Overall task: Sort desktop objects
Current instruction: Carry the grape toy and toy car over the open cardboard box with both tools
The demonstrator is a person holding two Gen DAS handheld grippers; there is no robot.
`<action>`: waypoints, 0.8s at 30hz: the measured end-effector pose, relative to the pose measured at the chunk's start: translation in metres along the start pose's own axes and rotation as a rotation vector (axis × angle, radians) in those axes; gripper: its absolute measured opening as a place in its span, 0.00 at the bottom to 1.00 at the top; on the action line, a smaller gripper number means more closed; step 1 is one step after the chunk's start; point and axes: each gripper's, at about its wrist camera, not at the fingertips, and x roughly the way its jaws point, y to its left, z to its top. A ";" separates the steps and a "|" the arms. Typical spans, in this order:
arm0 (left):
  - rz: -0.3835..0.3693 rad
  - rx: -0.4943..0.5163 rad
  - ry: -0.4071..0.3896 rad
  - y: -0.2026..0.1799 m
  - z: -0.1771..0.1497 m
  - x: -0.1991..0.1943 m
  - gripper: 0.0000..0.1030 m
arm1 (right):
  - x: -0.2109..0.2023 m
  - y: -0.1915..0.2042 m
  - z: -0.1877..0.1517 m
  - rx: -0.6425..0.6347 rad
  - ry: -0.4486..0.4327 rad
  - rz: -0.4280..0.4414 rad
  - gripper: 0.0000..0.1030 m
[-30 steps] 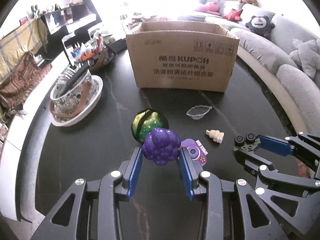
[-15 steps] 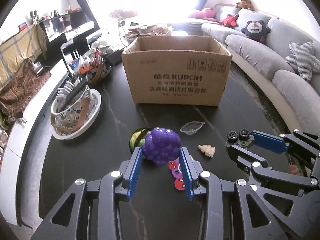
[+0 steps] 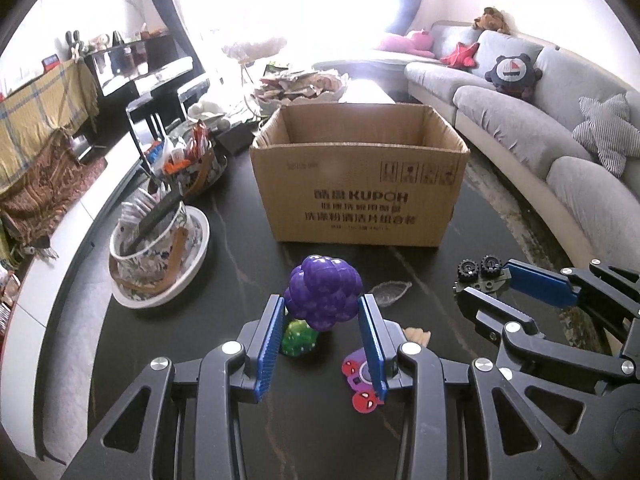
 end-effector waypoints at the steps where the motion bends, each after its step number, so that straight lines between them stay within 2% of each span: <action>1: 0.000 0.001 -0.004 0.000 0.002 -0.001 0.34 | 0.000 0.000 0.002 0.000 -0.004 -0.002 0.33; 24: 0.018 -0.005 -0.094 0.003 0.050 -0.014 0.34 | -0.019 -0.008 0.046 -0.014 -0.110 -0.046 0.33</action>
